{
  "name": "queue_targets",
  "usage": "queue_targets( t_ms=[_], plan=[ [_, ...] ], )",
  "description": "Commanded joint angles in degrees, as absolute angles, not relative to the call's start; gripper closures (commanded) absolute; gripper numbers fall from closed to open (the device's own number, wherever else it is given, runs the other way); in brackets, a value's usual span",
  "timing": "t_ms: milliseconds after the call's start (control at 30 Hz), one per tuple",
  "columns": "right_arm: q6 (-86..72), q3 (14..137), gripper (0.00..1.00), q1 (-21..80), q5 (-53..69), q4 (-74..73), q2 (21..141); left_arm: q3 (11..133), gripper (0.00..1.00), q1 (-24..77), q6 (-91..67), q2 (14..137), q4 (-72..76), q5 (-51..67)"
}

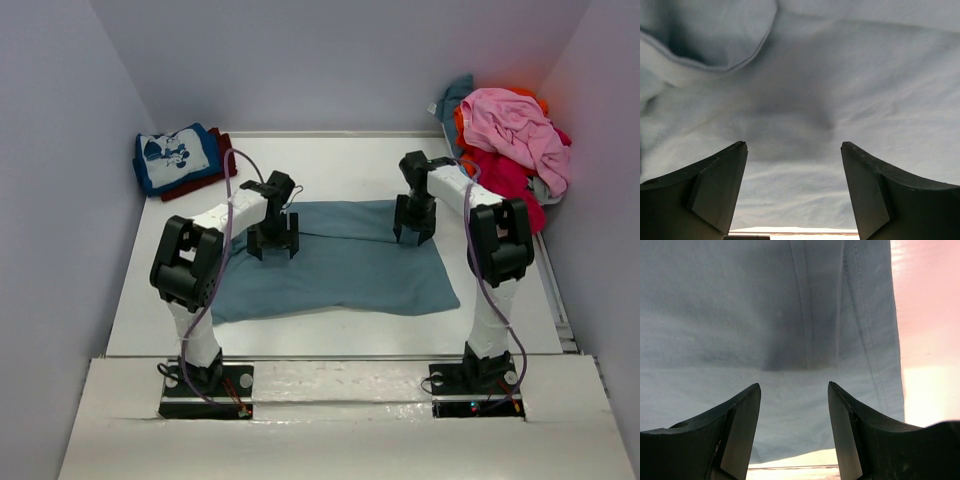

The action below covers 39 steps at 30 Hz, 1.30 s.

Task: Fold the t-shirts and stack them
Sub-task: Fold the flattened tshirt in 1/3 of the way

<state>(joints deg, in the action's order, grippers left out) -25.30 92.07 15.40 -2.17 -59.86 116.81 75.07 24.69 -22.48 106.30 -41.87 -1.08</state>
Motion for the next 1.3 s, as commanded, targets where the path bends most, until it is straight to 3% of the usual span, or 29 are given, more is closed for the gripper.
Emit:
queue_targets(
  t_ms=[0,400,1067,1233,1267],
  plan=[
    [-25.8,92.4,0.38,15.7,-3.2,-58.0,118.7,78.3,0.12,25.0,-21.1,107.0,-43.9,1.6],
    [-25.7,93.4,0.38,15.7,-3.1,-57.9,120.6,80.8,0.07,25.0,-18.5,108.9,-43.5,5.7],
    [-25.8,95.8,0.39,15.7,-5.8,-59.7,119.7,73.8,0.08,25.0,-18.3,112.4,-33.8,13.0],
    [-25.8,96.3,0.45,15.7,-6.5,-60.0,120.1,73.8,0.08,25.0,-18.2,112.1,-33.6,13.5],
    [-25.9,96.3,0.52,15.7,-6.6,-60.0,120.1,73.9,0.08,25.0,-18.2,112.1,-33.7,13.7]
  ],
)
